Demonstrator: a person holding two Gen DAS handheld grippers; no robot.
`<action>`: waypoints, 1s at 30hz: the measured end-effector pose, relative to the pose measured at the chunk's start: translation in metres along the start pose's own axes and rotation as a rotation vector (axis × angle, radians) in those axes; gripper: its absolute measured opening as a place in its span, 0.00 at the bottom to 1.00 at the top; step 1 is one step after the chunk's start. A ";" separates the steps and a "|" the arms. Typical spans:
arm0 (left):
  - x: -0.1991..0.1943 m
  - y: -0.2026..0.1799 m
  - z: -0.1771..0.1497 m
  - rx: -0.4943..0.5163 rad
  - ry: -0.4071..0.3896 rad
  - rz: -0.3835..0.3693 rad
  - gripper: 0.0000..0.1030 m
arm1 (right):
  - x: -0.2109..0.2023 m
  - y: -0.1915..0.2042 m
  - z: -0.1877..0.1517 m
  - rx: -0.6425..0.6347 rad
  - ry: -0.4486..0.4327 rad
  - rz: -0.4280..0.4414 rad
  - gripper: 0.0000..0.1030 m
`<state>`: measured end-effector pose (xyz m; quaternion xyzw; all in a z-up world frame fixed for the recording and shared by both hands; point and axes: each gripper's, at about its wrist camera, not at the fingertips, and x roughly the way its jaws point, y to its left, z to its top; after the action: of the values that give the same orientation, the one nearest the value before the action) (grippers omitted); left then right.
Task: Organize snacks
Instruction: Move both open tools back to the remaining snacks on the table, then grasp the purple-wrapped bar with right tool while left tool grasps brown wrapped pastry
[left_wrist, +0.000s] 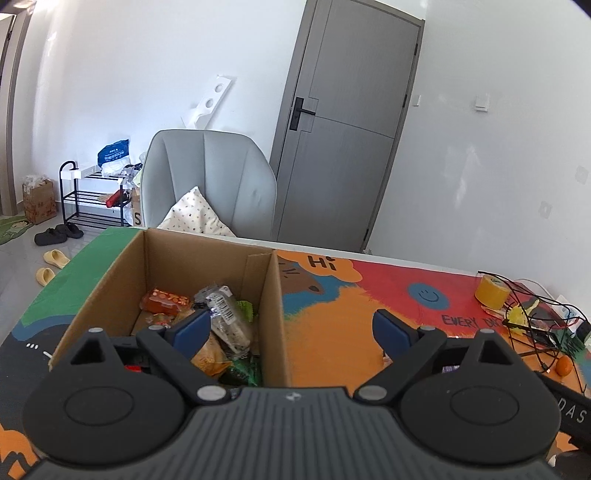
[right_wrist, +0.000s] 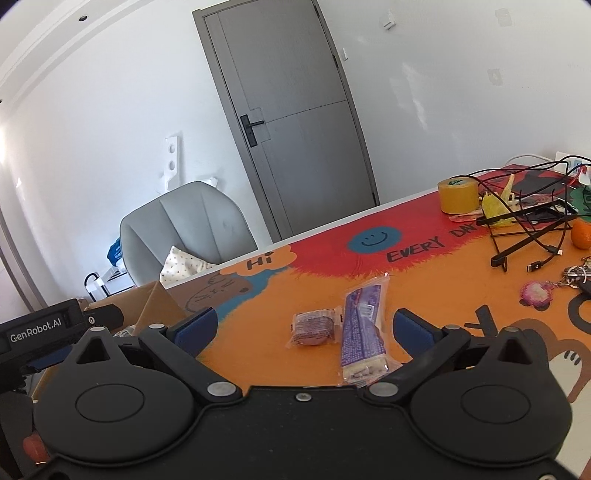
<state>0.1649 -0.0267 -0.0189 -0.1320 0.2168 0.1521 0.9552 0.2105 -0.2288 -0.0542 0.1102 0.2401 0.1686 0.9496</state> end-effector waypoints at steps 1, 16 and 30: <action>0.001 -0.004 -0.001 0.003 0.004 -0.009 0.91 | 0.001 -0.003 0.000 0.005 0.000 -0.005 1.00; 0.038 -0.050 -0.009 0.104 0.060 -0.084 0.91 | 0.023 -0.035 -0.002 0.058 0.019 -0.077 0.93; 0.074 -0.079 -0.023 0.142 0.120 -0.049 0.91 | 0.063 -0.059 -0.006 0.124 0.095 -0.055 0.75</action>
<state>0.2471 -0.0890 -0.0576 -0.0781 0.2807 0.1045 0.9509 0.2756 -0.2587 -0.1031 0.1538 0.2979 0.1326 0.9327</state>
